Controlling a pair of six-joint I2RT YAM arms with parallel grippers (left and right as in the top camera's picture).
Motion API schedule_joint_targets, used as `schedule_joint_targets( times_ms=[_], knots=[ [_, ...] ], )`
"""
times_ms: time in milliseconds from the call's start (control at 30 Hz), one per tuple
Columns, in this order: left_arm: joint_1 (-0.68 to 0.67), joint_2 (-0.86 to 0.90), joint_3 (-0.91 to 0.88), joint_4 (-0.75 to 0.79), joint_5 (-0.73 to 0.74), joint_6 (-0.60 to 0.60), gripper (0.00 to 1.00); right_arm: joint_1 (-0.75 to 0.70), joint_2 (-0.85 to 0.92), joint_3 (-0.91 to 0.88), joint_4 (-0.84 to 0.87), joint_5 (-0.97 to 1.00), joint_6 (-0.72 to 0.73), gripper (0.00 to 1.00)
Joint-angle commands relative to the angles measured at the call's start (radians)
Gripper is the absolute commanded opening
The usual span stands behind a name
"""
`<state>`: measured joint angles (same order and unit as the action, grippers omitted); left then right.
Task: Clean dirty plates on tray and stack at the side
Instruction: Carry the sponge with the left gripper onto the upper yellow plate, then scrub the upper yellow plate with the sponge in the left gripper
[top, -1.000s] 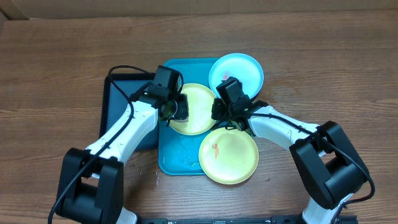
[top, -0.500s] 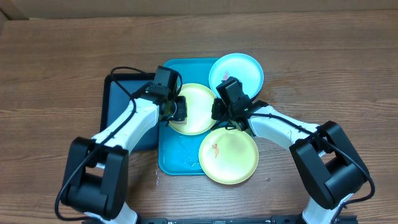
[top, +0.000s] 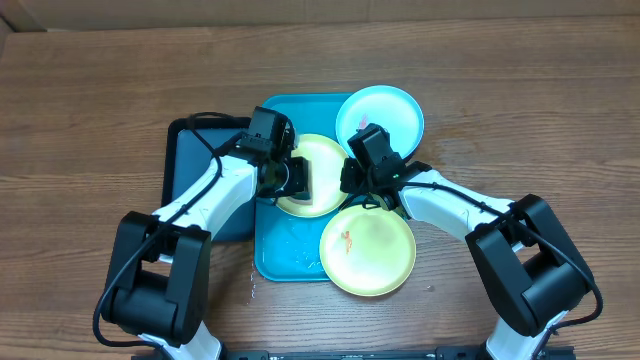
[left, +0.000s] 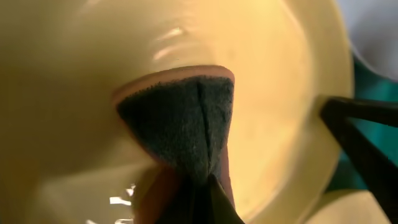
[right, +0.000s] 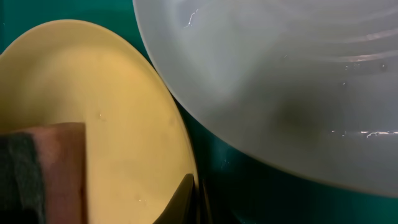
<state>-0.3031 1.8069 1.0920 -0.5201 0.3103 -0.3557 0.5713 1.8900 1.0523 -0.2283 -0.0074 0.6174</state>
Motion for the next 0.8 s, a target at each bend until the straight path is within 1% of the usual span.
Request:
schedule_joint_targets(
  times_ms=[0,67,233,333,533,600,767],
  knots=[
    [0.002,0.007,0.061,-0.009,0.15,0.06,0.04,0.006,0.005,-0.004,0.006,0.006,0.004,0.04],
    [0.002,-0.006,0.098,-0.026,0.133,0.068,0.04,0.006,0.005,-0.004,0.006,0.006,0.004,0.04],
    [0.002,-0.061,0.19,-0.084,0.026,0.068,0.04,0.006,0.005,-0.004,0.006,0.006,0.004,0.04],
    [0.002,-0.065,0.195,-0.115,-0.035,0.069,0.04,0.006,0.005,-0.004,0.006,0.006,0.004,0.04],
    [-0.004,-0.025,0.188,-0.216,-0.214,0.076,0.04,0.006,0.005,-0.004,0.006,0.006,0.004,0.04],
    [-0.004,-0.003,0.187,-0.227,-0.216,0.099,0.04,0.006,0.005,-0.004,0.006,0.006,0.004,0.04],
    [-0.005,0.073,0.187,-0.231,-0.215,0.106,0.04,0.006,0.005,-0.004,0.006,0.006,0.004,0.04]
  ],
)
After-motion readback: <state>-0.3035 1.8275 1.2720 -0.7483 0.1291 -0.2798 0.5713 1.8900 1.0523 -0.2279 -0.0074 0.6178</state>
